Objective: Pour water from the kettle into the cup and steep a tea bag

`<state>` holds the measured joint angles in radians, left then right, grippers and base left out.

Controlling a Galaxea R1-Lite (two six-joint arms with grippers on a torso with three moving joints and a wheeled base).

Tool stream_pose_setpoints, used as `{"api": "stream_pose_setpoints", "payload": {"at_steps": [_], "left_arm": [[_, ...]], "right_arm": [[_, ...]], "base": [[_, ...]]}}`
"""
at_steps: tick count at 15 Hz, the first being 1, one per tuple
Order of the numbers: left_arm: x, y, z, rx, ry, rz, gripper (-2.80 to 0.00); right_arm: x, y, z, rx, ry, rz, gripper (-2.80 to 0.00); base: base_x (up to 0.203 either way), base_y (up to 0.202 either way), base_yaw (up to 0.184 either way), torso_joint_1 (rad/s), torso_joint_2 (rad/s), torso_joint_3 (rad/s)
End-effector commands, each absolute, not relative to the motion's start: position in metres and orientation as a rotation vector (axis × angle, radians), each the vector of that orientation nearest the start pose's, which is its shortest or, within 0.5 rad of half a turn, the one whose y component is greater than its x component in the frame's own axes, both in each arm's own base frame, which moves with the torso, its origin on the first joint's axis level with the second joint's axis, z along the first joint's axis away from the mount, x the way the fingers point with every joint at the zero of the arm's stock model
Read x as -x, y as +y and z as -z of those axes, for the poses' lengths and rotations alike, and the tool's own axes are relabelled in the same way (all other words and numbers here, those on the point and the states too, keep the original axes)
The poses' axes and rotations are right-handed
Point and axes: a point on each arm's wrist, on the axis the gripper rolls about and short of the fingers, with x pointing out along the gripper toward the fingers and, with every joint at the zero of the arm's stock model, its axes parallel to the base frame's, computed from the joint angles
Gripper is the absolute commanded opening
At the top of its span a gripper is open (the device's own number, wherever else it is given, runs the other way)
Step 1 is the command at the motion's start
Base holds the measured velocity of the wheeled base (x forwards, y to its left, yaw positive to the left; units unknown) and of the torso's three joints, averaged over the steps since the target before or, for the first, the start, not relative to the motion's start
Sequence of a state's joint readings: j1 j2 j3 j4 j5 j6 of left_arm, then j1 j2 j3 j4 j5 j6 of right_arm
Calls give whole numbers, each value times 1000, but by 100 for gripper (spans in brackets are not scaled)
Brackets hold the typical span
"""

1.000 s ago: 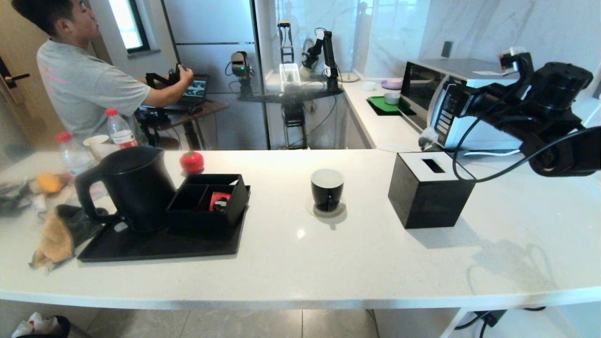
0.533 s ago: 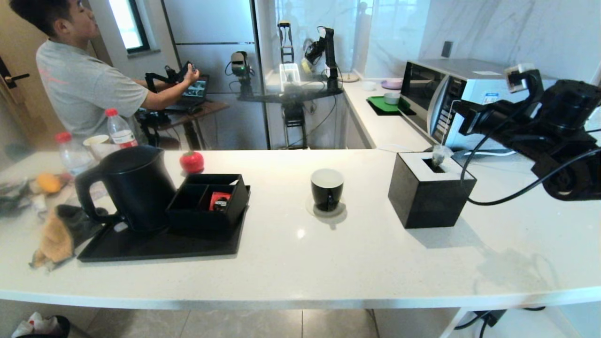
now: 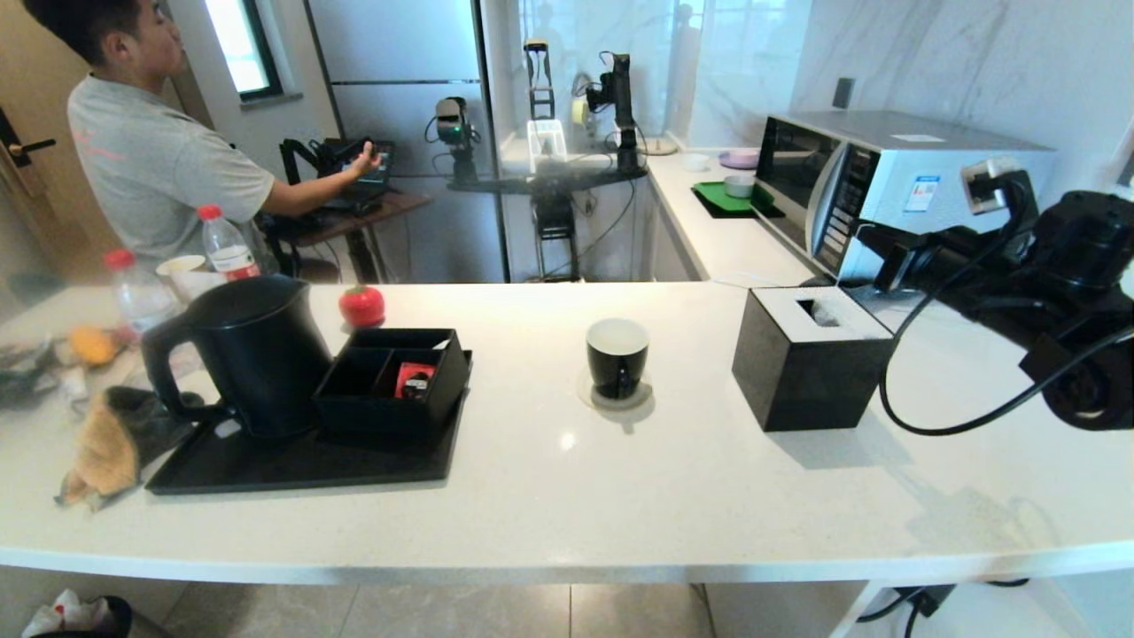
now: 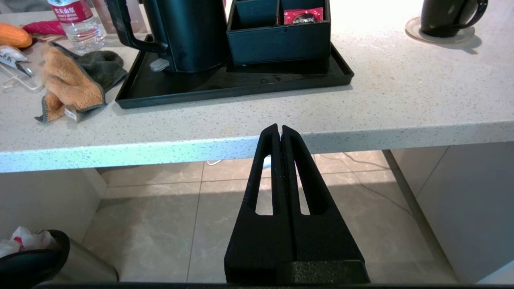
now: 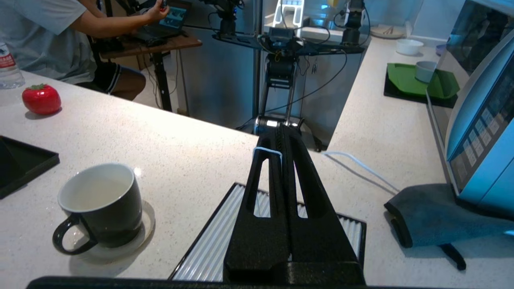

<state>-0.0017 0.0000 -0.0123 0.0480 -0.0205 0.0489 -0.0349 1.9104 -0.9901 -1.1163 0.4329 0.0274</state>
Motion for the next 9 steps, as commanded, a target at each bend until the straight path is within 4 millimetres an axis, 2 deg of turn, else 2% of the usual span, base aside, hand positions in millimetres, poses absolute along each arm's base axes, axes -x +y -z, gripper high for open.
{"api": "stream_pose_setpoints", "payload": {"at_steps": [1, 9], "left_arm": [[24, 0, -74, -50, 35, 22, -280], [24, 0, -74, -49, 35, 22, -280]], "right_arm": [[-362, -3, -198, 13, -161, -405, -280], [-363, 0, -177, 10, -118, -462, -280]], "base": [[0, 0, 0, 0, 0, 0], [0, 0, 0, 0, 0, 0]]}}
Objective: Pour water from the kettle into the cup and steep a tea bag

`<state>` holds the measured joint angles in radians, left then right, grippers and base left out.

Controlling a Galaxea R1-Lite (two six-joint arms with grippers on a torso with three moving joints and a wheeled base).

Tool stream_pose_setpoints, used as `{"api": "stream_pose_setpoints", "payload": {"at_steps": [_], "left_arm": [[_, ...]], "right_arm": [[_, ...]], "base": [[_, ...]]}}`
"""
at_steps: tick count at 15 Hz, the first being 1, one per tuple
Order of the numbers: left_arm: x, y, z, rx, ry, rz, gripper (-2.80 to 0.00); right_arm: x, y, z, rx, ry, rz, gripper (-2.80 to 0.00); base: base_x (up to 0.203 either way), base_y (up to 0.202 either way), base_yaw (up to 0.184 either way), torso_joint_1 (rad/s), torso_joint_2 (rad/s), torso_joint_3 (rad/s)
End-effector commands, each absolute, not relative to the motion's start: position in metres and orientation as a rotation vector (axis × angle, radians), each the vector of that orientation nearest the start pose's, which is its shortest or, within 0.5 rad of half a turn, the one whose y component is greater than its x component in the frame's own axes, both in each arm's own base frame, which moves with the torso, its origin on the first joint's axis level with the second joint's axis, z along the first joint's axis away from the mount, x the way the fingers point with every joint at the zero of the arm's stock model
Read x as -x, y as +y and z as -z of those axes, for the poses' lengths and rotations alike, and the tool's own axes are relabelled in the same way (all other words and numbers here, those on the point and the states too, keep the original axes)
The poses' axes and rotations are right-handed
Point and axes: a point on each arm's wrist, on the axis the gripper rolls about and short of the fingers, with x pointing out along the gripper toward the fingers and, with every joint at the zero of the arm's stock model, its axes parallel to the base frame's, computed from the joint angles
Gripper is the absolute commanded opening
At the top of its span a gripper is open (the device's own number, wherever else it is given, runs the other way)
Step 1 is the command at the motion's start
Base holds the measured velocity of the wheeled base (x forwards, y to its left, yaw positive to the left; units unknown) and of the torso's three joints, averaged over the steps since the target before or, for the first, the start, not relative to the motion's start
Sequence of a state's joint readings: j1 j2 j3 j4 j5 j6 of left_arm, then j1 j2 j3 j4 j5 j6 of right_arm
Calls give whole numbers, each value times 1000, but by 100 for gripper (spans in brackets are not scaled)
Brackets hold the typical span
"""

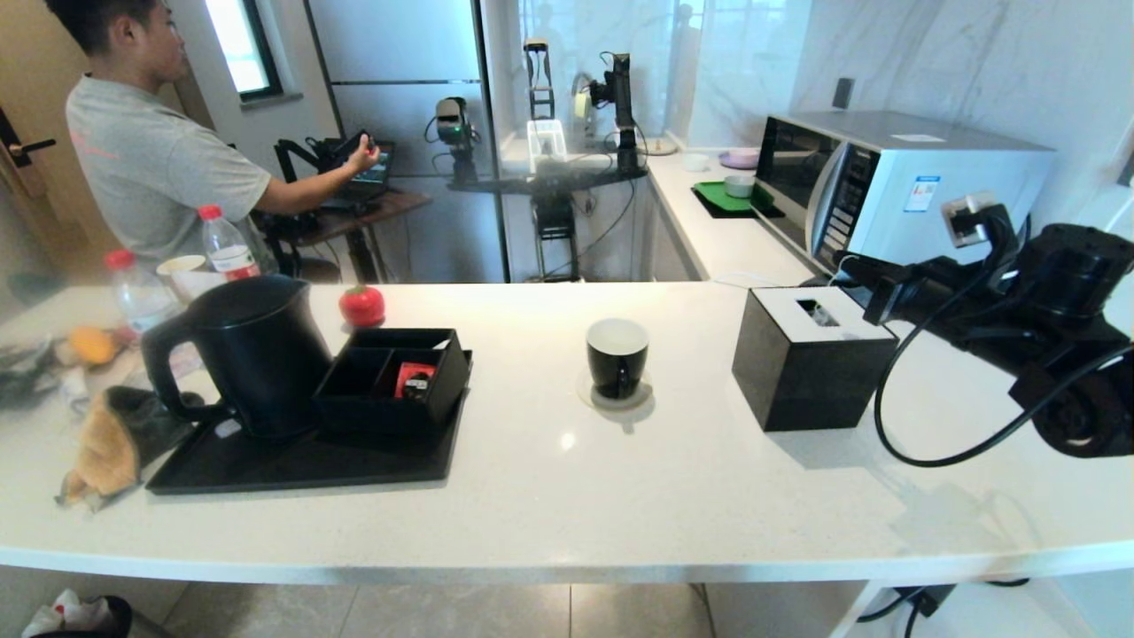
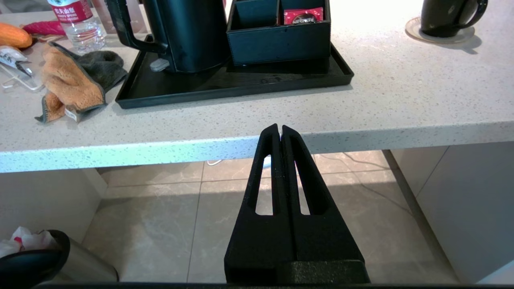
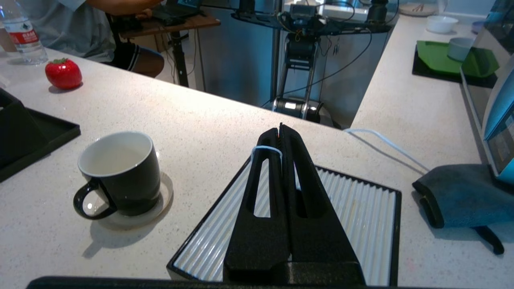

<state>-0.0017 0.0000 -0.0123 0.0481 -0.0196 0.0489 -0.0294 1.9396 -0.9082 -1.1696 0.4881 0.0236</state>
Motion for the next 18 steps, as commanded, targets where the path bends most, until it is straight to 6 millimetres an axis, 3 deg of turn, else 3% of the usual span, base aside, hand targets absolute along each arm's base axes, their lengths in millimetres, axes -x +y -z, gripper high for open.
{"api": "stream_pose_setpoints", "payload": {"at_steps": [1, 8, 18], "left_arm": [[24, 0, -74, -49, 35, 22, -280], [24, 0, -74, -49, 36, 22, -280], [24, 0, -74, -49, 35, 22, -280]], "right_arm": [[-362, 0, -175, 8, -110, -462, -280], [-365, -1, -170, 3, -95, -459, -280], [-394, -1, -221, 31, -216, -464, -280]], "base": [[0, 0, 0, 0, 0, 0], [0, 0, 0, 0, 0, 0], [0, 0, 0, 0, 0, 0]]}}
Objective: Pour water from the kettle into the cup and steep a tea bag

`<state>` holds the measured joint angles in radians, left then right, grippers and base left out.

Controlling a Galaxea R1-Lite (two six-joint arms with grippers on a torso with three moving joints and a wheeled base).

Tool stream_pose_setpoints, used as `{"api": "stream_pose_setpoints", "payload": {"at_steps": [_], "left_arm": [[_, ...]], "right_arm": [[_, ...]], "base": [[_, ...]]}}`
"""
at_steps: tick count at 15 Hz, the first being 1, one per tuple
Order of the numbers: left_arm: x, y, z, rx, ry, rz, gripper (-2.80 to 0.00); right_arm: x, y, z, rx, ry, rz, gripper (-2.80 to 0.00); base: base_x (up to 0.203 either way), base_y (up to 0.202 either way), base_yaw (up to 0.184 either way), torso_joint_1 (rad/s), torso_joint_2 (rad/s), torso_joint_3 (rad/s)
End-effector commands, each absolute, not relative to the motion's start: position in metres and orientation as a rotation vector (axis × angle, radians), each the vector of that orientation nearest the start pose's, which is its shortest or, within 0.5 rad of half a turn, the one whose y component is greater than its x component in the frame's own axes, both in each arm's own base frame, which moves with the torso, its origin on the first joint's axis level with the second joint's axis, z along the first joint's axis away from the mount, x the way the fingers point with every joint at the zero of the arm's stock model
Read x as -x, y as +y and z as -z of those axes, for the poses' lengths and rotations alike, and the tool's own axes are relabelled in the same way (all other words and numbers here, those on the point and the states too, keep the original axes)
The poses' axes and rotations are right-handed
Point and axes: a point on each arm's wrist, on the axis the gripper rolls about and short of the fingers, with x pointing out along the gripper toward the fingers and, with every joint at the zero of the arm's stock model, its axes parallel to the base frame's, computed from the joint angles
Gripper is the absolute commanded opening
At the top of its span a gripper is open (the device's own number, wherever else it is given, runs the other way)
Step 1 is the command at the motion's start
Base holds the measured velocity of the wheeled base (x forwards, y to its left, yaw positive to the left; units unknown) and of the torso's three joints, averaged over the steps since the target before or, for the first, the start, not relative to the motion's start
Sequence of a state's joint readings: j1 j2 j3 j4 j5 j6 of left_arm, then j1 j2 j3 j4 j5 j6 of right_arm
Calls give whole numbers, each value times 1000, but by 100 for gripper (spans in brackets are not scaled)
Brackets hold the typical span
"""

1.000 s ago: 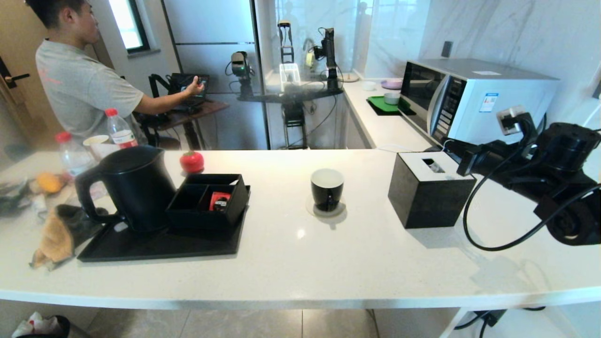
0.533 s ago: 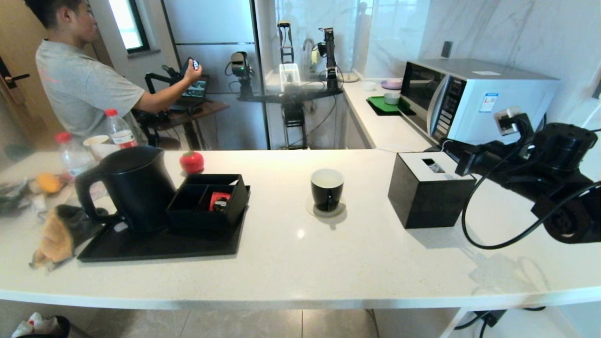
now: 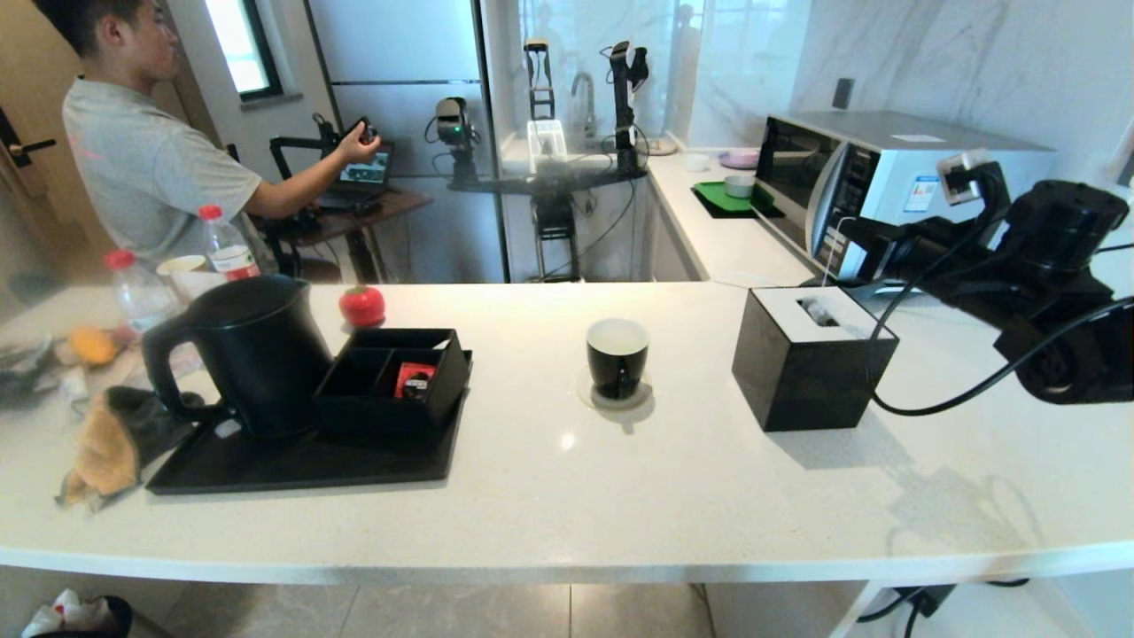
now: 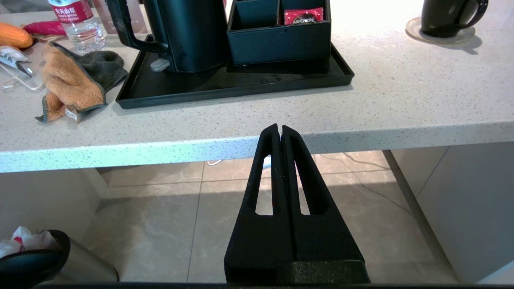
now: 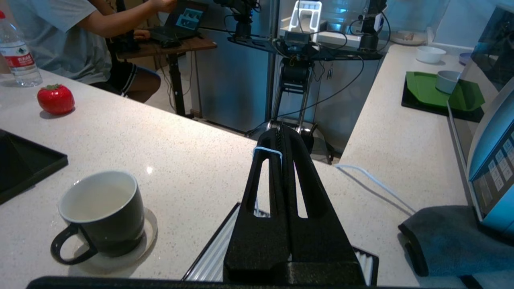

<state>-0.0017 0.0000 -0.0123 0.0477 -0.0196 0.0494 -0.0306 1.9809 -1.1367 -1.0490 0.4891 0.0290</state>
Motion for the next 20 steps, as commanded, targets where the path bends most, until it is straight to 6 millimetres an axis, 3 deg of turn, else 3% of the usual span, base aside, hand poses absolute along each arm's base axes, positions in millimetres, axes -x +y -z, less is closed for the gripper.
{"api": "stream_pose_setpoints", "payload": {"at_steps": [1, 3, 11, 20], "left_arm": [[24, 0, -74, -49, 36, 22, -280], [24, 0, -74, -50, 35, 22, -280], [24, 0, -74, -49, 35, 22, -280], [24, 0, -74, -49, 36, 22, -280]], "right_arm": [[-395, -1, -224, 32, -219, -464, -280], [-395, -1, -219, 28, -199, -464, -280], [-367, 0, -147, -3, -74, -462, -280], [-373, -8, -152, -1, -82, -442, -280]], "base": [[0, 0, 0, 0, 0, 0], [0, 0, 0, 0, 0, 0], [0, 0, 0, 0, 0, 0], [0, 0, 0, 0, 0, 0]]}}
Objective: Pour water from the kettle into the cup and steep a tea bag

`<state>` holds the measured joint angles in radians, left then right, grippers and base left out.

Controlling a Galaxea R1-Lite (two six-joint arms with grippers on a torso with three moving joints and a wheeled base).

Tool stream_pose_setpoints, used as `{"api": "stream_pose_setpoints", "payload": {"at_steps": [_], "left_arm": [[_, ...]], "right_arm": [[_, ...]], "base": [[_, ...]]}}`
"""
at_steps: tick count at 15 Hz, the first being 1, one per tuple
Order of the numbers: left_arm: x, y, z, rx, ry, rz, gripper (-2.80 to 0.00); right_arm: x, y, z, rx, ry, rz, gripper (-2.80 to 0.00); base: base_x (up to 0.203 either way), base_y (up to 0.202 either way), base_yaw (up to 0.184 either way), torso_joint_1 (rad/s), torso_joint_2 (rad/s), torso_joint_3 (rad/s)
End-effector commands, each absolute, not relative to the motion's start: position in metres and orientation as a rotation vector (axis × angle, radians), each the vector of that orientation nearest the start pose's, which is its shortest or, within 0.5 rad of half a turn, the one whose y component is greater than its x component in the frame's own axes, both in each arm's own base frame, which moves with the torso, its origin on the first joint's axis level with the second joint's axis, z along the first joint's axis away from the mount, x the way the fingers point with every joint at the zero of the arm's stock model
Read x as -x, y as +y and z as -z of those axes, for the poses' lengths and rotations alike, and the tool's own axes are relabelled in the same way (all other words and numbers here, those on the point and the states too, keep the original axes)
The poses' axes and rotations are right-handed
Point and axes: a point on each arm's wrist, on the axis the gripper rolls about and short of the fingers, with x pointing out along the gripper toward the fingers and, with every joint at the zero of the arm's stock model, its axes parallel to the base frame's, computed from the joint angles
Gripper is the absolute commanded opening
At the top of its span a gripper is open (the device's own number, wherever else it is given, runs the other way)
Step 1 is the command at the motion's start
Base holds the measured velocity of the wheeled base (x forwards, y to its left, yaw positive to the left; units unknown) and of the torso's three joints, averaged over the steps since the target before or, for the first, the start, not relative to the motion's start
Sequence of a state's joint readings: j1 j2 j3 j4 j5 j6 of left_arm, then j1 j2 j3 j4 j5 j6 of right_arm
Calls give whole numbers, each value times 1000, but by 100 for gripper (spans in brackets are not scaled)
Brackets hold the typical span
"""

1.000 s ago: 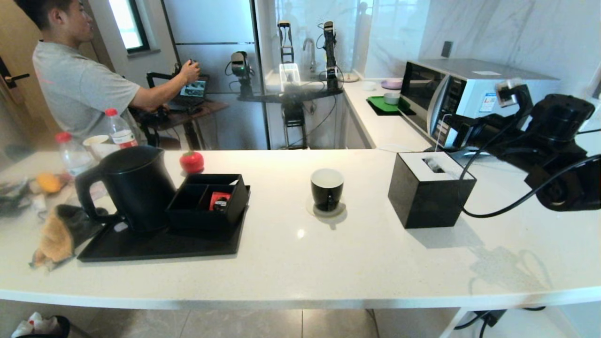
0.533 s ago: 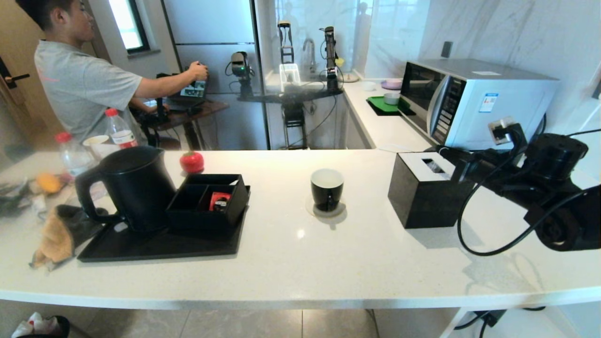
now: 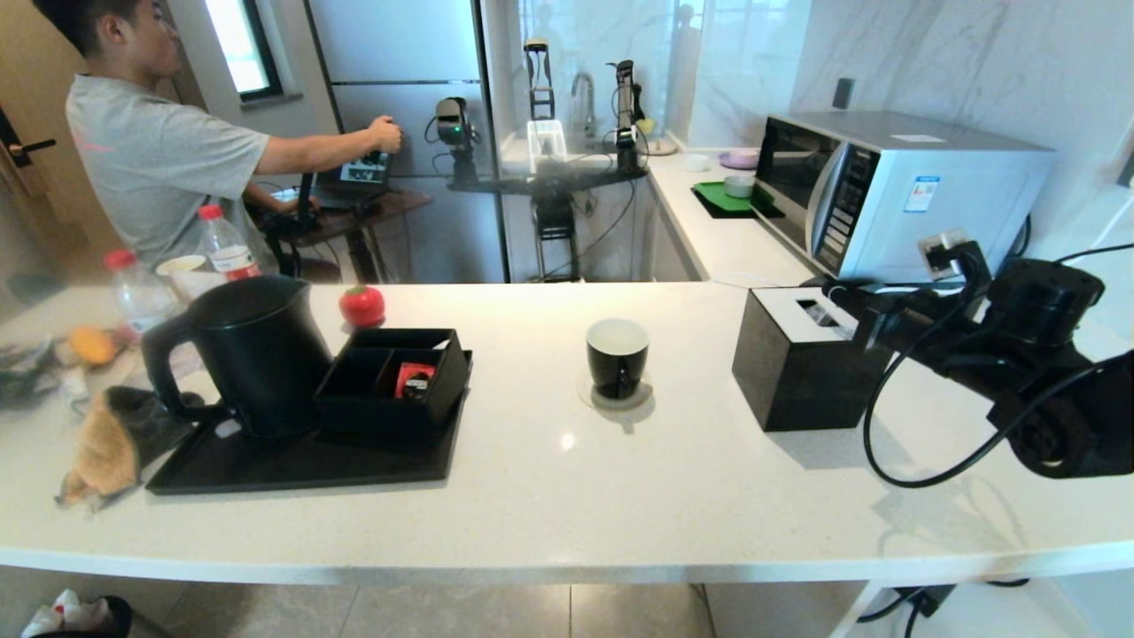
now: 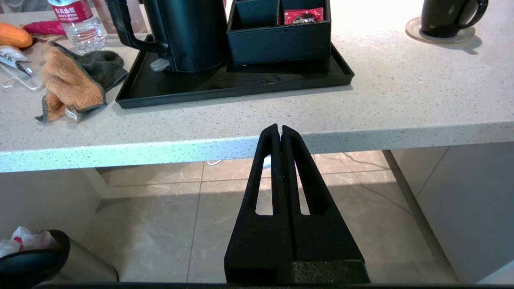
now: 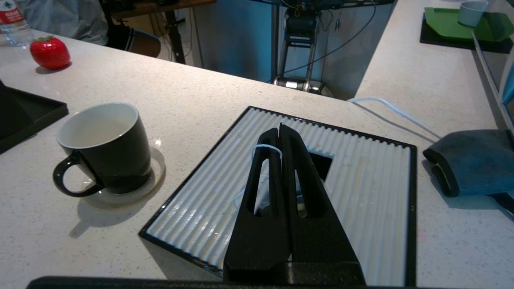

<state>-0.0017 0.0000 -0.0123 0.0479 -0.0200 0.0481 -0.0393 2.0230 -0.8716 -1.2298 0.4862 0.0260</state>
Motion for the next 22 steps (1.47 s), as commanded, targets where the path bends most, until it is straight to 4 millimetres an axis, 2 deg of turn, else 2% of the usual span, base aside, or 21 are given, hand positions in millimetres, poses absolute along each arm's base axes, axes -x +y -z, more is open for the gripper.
{"api": "stream_pose_setpoints", "payload": {"at_steps": [1, 2, 3, 4, 8, 11, 15, 18, 22], "left_arm": [[24, 0, -74, -49, 35, 22, -280], [24, 0, -74, -49, 35, 22, -280], [24, 0, -74, -49, 36, 22, -280], [24, 0, -74, -49, 35, 22, -280], [24, 0, -74, -49, 36, 22, -280], [24, 0, -74, -50, 35, 22, -280], [24, 0, -74, -49, 36, 22, -280], [24, 0, -74, -49, 36, 22, -280], [24, 0, -74, -49, 36, 22, -280]], "right_arm": [[-374, -11, -153, -3, -76, -434, -280], [-376, -15, -155, -3, -74, -423, -280], [-376, -17, -155, -4, -71, -416, -266], [-377, -22, -156, -1, -78, -405, 0], [-389, -41, -163, 23, -120, -355, 0], [-395, -71, -156, 156, -122, -280, 0], [-396, -92, -145, 253, -112, -225, 0], [-396, -95, -140, 289, -106, -216, 0], [-395, -94, -125, 333, -83, -225, 0]], "base": [[0, 0, 0, 0, 0, 0], [0, 0, 0, 0, 0, 0], [0, 0, 0, 0, 0, 0], [0, 0, 0, 0, 0, 0], [0, 0, 0, 0, 0, 0], [0, 0, 0, 0, 0, 0], [0, 0, 0, 0, 0, 0], [0, 0, 0, 0, 0, 0], [0, 0, 0, 0, 0, 0]]}}
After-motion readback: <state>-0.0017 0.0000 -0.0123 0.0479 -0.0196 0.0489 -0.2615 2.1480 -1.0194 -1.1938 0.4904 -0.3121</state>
